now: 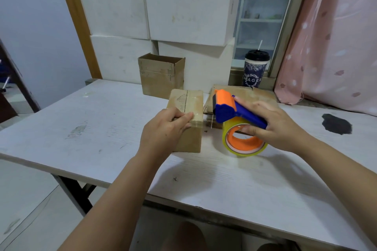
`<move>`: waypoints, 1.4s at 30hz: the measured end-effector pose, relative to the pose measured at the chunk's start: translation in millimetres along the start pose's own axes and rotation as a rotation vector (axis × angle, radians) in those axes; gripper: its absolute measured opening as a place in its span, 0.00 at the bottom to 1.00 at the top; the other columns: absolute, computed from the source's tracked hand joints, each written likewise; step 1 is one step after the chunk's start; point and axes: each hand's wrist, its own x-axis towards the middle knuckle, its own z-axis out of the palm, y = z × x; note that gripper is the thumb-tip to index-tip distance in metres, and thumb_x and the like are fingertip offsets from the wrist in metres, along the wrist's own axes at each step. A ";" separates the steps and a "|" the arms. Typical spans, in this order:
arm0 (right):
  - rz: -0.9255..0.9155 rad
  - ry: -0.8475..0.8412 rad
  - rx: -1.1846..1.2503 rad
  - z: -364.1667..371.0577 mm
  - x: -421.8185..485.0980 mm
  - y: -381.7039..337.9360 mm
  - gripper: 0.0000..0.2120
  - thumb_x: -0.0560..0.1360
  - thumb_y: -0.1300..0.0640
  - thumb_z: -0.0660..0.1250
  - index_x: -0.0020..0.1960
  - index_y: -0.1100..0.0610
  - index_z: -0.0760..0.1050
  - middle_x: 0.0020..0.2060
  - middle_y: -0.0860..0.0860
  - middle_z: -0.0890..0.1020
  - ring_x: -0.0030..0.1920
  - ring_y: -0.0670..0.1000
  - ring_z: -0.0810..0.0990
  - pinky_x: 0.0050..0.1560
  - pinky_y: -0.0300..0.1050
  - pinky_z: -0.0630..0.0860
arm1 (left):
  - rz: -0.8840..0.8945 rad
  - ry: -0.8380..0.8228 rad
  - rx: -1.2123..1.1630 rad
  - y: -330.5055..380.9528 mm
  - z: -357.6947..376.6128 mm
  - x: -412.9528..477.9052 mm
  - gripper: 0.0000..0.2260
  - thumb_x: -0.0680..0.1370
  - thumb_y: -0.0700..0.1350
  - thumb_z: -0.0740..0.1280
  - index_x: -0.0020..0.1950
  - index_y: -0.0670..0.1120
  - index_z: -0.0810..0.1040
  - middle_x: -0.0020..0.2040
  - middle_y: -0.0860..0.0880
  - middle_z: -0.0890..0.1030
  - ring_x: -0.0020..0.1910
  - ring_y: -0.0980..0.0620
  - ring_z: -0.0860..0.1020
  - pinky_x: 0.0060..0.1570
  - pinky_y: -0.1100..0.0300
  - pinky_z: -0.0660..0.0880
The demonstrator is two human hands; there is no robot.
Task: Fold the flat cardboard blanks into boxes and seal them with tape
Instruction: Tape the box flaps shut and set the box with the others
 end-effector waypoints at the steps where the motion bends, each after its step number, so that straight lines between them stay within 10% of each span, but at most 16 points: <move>1: -0.002 -0.009 -0.010 -2.1 -0.3 -0.2 0.31 0.69 0.36 0.63 0.69 0.27 0.54 0.53 0.46 0.74 0.50 0.49 0.71 0.53 0.46 0.70 | 0.013 0.012 0.016 0.6 -1.6 -0.2 0.13 0.78 0.51 0.63 0.59 0.48 0.80 0.49 0.54 0.77 0.45 0.63 0.64 0.32 0.74 0.56; 15: -0.044 -0.119 -0.093 -7.2 -9.2 2.8 0.34 0.73 0.47 0.70 0.70 0.32 0.53 0.52 0.48 0.73 0.47 0.44 0.67 0.52 0.35 0.65 | 0.075 0.003 0.001 3.4 -7.3 -1.0 0.11 0.74 0.43 0.71 0.57 0.47 0.82 0.45 0.48 0.80 0.45 0.46 0.77 0.34 0.62 0.64; 25: -0.041 -0.096 -0.073 -11.9 -11.1 1.0 0.31 0.69 0.39 0.65 0.69 0.30 0.57 0.49 0.46 0.73 0.47 0.41 0.68 0.50 0.26 0.63 | 0.108 0.026 -0.021 1.3 -6.9 -1.0 0.11 0.74 0.42 0.71 0.57 0.47 0.82 0.44 0.47 0.80 0.45 0.45 0.77 0.34 0.59 0.66; 38: -0.036 -0.247 -0.240 -13.8 -8.4 -8.1 0.30 0.74 0.40 0.65 0.67 0.25 0.50 0.54 0.48 0.70 0.51 0.49 0.69 0.56 0.45 0.68 | 0.148 0.040 -0.038 -3.0 -3.6 1.2 0.11 0.74 0.41 0.71 0.56 0.46 0.83 0.43 0.46 0.80 0.42 0.43 0.77 0.32 0.56 0.73; 42: -0.036 -0.333 -0.315 -18.6 6.9 -20.1 0.30 0.76 0.41 0.63 0.65 0.22 0.47 0.49 0.47 0.67 0.46 0.49 0.68 0.46 0.33 0.65 | 0.169 0.040 -0.022 -2.3 -4.6 1.4 0.10 0.74 0.41 0.71 0.55 0.44 0.83 0.42 0.45 0.80 0.40 0.42 0.77 0.32 0.54 0.75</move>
